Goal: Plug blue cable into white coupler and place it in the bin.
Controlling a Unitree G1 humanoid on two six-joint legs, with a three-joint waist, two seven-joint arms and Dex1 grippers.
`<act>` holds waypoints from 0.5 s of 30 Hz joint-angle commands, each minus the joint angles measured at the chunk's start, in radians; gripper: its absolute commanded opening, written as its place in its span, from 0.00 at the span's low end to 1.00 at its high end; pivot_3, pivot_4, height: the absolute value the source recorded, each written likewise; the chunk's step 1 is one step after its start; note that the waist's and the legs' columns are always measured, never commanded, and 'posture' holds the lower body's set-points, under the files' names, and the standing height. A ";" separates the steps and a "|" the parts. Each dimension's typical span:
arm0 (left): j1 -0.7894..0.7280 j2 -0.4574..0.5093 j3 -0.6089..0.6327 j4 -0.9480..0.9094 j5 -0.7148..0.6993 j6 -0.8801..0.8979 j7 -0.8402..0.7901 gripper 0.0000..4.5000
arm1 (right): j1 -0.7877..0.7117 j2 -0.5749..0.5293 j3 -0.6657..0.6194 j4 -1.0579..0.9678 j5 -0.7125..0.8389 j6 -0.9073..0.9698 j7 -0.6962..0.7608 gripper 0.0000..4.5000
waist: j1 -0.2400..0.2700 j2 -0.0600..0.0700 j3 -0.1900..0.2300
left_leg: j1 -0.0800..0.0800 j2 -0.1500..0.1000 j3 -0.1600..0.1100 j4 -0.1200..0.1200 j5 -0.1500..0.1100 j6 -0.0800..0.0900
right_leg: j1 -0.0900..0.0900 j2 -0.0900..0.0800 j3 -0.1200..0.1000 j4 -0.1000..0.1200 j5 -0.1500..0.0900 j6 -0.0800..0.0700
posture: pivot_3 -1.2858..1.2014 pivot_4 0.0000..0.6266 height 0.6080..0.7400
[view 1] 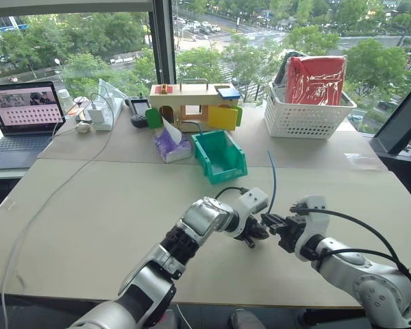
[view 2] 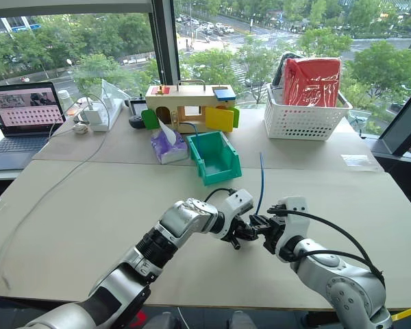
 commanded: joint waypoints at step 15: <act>0.087 0.253 -0.003 -0.261 -0.055 -0.073 -0.181 0.99 | -0.139 0.041 -0.199 0.124 0.174 0.154 -0.061 0.00 | -0.019 0.004 0.000 | -0.001 0.001 0.001 -0.001 0.000 0.000 | -0.002 0.001 0.001 0.000 0.000 -0.001 | 0.52 0.24 0.94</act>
